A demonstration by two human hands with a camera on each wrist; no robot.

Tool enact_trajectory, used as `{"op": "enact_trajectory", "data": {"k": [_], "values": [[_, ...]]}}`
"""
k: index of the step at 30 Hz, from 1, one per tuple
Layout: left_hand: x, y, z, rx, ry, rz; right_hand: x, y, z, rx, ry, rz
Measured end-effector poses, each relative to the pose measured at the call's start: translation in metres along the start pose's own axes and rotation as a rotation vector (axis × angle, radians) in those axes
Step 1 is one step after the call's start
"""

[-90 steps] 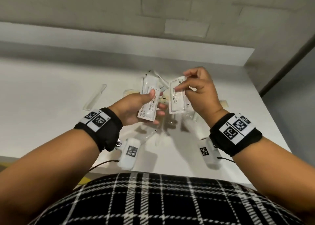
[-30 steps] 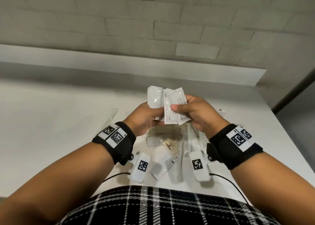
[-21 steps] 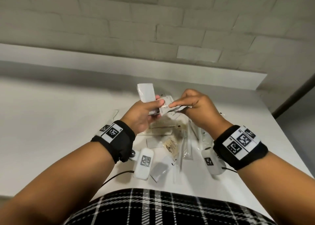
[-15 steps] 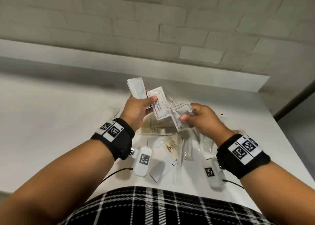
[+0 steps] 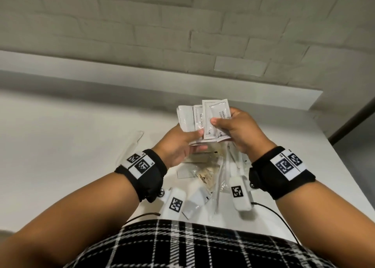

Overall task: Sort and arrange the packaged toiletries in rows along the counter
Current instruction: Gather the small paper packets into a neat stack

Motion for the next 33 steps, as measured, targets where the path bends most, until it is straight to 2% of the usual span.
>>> {"op": "enact_trajectory", "data": {"k": [3,5,9,10,12,14,17,19,22,25,27,29,31,33], "values": [[0.004,0.014,0.000,0.071,0.017,-0.125,-0.005,0.013,0.001,0.044,0.029,0.083],[0.018,0.021,-0.001,0.064,0.048,-0.304,-0.018,0.023,0.003,0.017,0.079,0.272],[0.043,0.018,-0.001,-0.143,0.226,-0.697,-0.041,0.024,0.000,-0.289,0.082,0.959],[0.047,0.016,-0.003,-0.181,0.252,-0.721,-0.042,0.020,-0.001,-0.369,0.074,1.085],[0.054,0.011,-0.006,-0.240,0.287,-0.719,-0.038,0.011,-0.004,-0.459,0.062,1.187],[0.056,0.011,-0.008,-0.271,0.311,-0.671,-0.028,0.010,-0.009,-0.469,0.052,1.113],[0.050,0.014,-0.006,-0.238,0.302,-0.491,-0.010,0.014,-0.010,-0.468,-0.061,0.768],[0.043,0.017,-0.006,-0.211,0.267,-0.360,-0.001,0.014,-0.008,-0.406,-0.078,0.603],[0.032,0.017,-0.010,-0.142,0.187,-0.225,0.009,0.006,-0.001,-0.322,-0.077,0.444],[0.023,0.010,-0.011,-0.080,0.122,-0.178,0.020,-0.005,0.005,-0.394,-0.129,0.369],[0.021,0.006,-0.011,-0.061,0.105,-0.135,0.024,-0.004,0.003,-0.319,-0.136,0.429],[0.022,0.008,-0.012,0.010,0.095,-0.070,0.025,0.006,-0.002,-0.181,-0.130,0.427],[0.024,0.015,-0.014,0.082,0.055,-0.044,0.023,0.017,-0.005,-0.065,-0.137,0.282],[0.023,0.020,-0.015,0.124,0.019,-0.077,0.019,0.021,-0.005,-0.034,-0.132,0.024]]}}
Point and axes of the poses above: each hand's wrist, its own z-axis away from the middle knuckle, its own y-axis out of the back of the hand, x = y × z, the point moved 1 cm from there along -z, towards the middle knuckle, and after that the axes turned 5 degrees about z, right-handed, at the moved point
